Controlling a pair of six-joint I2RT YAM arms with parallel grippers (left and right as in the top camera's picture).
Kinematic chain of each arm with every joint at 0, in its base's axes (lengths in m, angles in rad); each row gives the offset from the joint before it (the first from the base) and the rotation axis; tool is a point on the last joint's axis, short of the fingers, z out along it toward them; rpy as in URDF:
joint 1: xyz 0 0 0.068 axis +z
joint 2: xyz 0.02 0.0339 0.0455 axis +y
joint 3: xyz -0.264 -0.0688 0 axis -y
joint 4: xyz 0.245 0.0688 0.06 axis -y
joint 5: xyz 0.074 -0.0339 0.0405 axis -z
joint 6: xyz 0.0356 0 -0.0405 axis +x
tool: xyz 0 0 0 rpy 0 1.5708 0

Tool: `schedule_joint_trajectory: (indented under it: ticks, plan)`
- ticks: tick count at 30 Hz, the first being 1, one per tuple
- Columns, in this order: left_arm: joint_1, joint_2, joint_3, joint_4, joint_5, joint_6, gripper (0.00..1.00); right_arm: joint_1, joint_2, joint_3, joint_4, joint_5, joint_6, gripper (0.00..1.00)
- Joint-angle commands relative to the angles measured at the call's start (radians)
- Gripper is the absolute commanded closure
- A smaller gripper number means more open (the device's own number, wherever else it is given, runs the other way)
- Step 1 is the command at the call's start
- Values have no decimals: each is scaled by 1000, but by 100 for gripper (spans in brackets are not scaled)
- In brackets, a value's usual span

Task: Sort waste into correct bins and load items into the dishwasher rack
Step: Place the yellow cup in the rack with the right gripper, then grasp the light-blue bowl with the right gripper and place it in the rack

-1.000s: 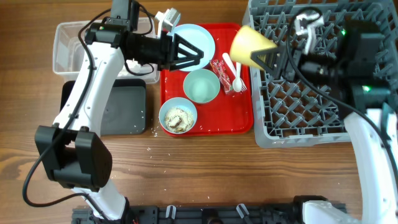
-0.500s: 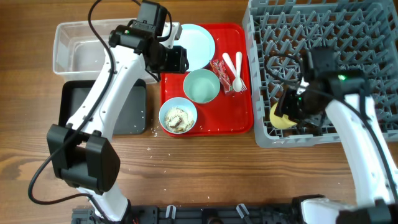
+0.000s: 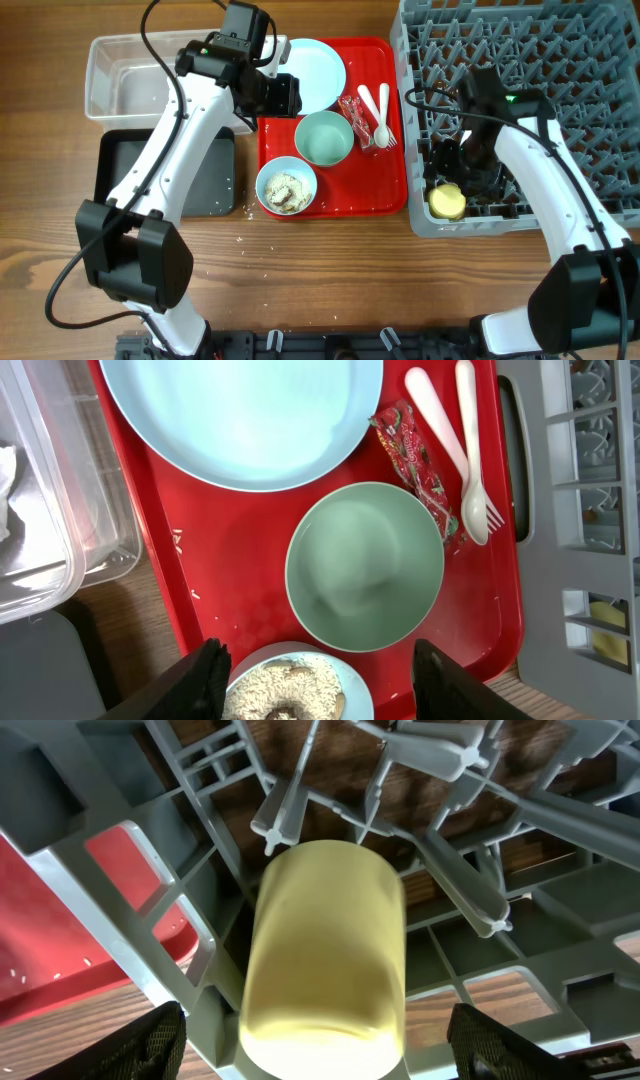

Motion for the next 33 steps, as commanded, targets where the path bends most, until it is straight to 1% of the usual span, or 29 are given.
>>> schedule_joint_trajectory:
  ticks: [1,5,7,10,12,14,16,17,19,21,23,28,32,33]
  plan:
    - [-5,-3,10,2,-10,2,41,3,-12,107,-15,-22,-22,14]
    - [-5,-4,11,-13,-10,-1,41,24,-34,217,-11,-129,-90,18]
    - [-5,-4,11,-42,-10,-50,42,61,-52,247,33,-160,-89,19]
    - [-5,-4,10,-86,-10,-114,42,124,-57,246,131,-209,-40,20]
    - [-5,-4,10,-96,-18,-160,41,187,-38,237,212,-199,27,25]
    - [-3,-4,10,-92,-48,-201,41,235,-2,234,262,-148,94,28]
    - [-2,-4,10,-91,-101,-243,41,280,60,233,302,-77,162,35]
    - [1,-4,10,-89,-115,-243,41,294,89,233,317,-56,186,37]
    - [11,-4,10,-88,-126,-244,43,308,159,233,349,-49,215,40]
    - [34,-4,10,-92,-145,-270,46,309,232,233,364,-59,244,43]
    - [68,-4,10,-94,-152,-298,48,309,297,233,394,-85,238,45]
    - [135,-4,10,-84,-152,-314,46,311,409,233,449,-149,227,54]
    - [154,-4,10,-84,-152,-314,43,313,476,233,475,-163,224,64]
    - [154,-4,10,-84,-152,-314,43,313,485,233,476,-166,225,71]
